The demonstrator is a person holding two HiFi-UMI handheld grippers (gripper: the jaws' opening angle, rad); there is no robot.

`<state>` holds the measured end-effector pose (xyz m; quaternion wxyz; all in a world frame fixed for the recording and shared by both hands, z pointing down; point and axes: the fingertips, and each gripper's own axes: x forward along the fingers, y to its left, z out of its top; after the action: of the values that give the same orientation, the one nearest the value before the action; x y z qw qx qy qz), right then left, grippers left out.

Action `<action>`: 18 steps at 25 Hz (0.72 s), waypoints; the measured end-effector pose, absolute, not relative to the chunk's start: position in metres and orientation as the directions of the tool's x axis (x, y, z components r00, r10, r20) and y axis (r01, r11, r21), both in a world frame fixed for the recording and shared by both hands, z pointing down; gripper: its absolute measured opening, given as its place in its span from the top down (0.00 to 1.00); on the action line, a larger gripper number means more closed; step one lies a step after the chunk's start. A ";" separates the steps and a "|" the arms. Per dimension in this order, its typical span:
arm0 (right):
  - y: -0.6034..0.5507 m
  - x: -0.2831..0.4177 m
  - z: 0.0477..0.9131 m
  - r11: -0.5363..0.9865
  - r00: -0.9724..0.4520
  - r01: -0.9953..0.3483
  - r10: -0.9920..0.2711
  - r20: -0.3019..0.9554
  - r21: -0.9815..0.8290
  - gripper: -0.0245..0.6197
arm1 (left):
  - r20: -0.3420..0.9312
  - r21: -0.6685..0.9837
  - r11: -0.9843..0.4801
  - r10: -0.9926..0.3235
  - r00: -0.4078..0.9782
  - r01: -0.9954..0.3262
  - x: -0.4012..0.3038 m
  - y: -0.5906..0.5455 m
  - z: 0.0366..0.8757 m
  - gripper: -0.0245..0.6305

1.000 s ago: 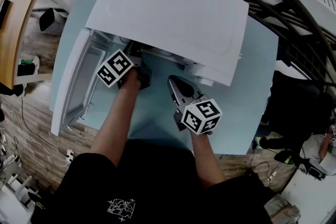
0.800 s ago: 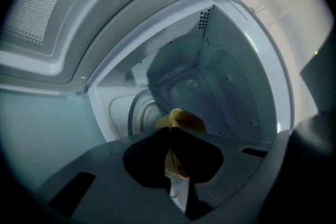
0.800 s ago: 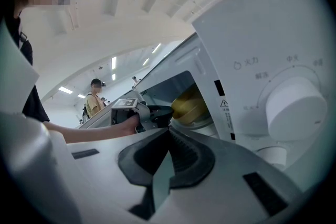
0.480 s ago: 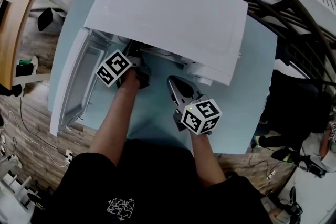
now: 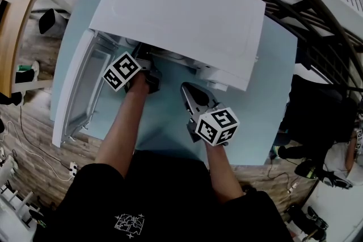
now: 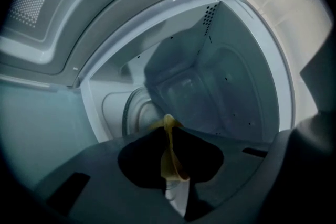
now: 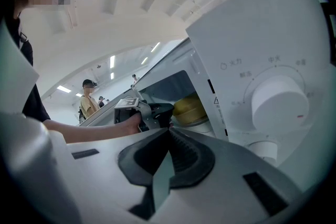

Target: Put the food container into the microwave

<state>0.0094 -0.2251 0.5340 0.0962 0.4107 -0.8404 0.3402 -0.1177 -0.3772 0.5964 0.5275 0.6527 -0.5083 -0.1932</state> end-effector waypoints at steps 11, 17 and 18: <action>-0.219 0.008 0.523 0.454 -0.658 -0.743 -0.627 0.416 -0.491 0.95 | 0.281 0.874 0.058 -0.870 0.405 -0.483 -0.123 -0.362 0.588 0.86; -0.209 0.009 0.516 0.474 -0.672 -0.731 -0.624 0.398 -0.491 0.95 | 0.285 0.865 0.061 -0.877 0.387 -0.498 -0.129 -0.344 0.581 0.86; -0.207 0.009 0.514 0.478 -0.675 -0.728 -0.623 0.394 -0.491 0.95 | 0.286 0.863 0.061 -0.878 0.384 -0.502 -0.130 -0.341 0.579 0.86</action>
<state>0.0092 -0.2075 0.5141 0.0808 0.3948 -0.8558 0.3244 -0.1300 -0.3408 0.5791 0.5068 0.6596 -0.5232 -0.1853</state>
